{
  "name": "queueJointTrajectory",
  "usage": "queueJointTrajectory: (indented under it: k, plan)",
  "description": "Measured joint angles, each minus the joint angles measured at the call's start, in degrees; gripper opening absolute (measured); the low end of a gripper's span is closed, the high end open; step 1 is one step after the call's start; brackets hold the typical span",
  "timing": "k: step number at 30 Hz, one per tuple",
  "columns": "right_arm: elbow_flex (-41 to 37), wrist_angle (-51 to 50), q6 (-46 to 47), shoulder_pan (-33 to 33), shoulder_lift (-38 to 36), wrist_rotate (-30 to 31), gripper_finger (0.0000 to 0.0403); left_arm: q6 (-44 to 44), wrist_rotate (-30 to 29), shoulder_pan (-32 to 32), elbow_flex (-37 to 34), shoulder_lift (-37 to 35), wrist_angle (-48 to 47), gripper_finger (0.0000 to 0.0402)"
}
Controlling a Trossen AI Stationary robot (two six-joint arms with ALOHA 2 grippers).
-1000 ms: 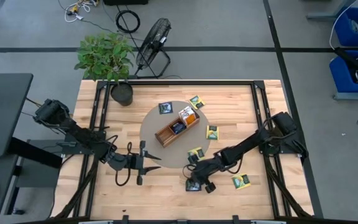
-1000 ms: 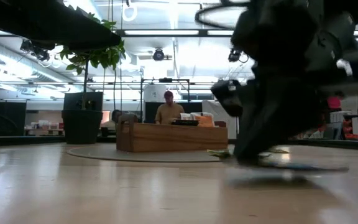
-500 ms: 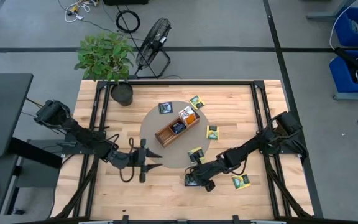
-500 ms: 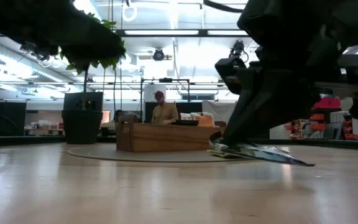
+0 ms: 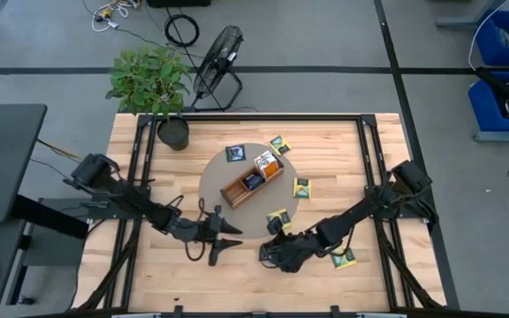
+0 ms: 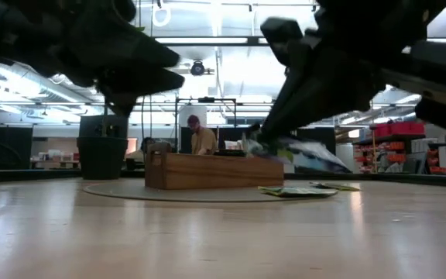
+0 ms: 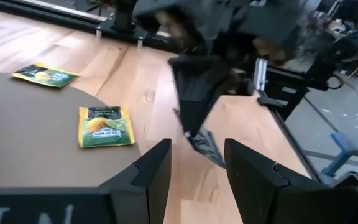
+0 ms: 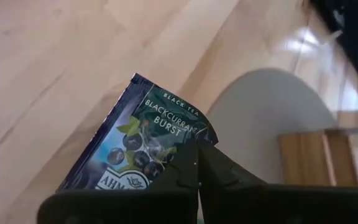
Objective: Pick & Place Tea
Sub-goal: Put the purple tea bag into the middle section of the wooden organizer
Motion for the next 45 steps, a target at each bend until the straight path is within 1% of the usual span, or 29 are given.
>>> queueJointTrajectory:
  k: [3, 6, 9, 12, 14, 19, 25, 27, 30, 32, 37, 45]
  plan:
    - [0.90, 0.08, -1.54, 0.12, -0.01, 1.78, 0.0000, 1.38, -0.14, 0.05, 3.23, 3.42, -0.17, 0.0154]
    - [1.57, -0.92, -2.44, 0.20, -0.04, 5.05, 0.0000, 1.56, -0.01, 0.36, 5.33, 5.39, -0.95, 0.0154]
    - [1.76, -2.45, -2.45, 0.48, -0.04, 8.66, 0.0000, 0.99, -0.10, 0.69, 5.57, 5.60, -1.53, 0.0154]
    - [1.76, -3.26, -3.11, 1.32, -0.04, 13.33, 0.0000, -2.73, -0.83, 1.35, 5.54, 5.59, -3.19, 0.0154]
    - [1.81, -2.98, -4.20, 1.98, -0.04, 16.25, 0.0000, -3.36, -0.95, 2.07, 5.54, 5.59, -3.55, 0.0154]
    - [1.83, -0.52, -6.44, 2.53, -0.04, 20.40, 0.0000, -4.01, -1.04, 2.78, 5.67, 5.59, -3.44, 0.0154]
    - [1.85, 0.60, -8.10, 1.53, -0.04, 21.55, 0.0000, -2.66, 0.46, 2.96, 7.43, 5.59, -4.24, 0.0154]
    - [1.85, 1.56, -8.76, 1.25, -0.04, 22.20, 0.0000, -2.80, 0.26, 3.12, 8.65, 5.59, -7.43, 0.0154]
    - [1.85, 1.61, -9.31, 1.22, -0.04, 22.42, 0.0000, -2.85, -1.87, 3.44, 10.09, 5.59, -13.11, 0.0154]
    - [1.85, 1.67, -9.31, 1.26, -0.04, 22.36, 0.0000, -2.92, -2.39, 3.79, 10.67, 5.59, -14.92, 0.0154]
    - [1.85, 2.63, -10.39, 1.26, -0.04, 23.27, 0.0000, -2.26, -2.54, 4.31, 11.80, 5.59, -15.01, 0.0154]
    - [1.85, 3.54, -11.58, 1.04, -0.04, 23.42, 0.0000, -1.84, -0.53, 4.49, 12.32, 5.57, -16.22, 0.0150]
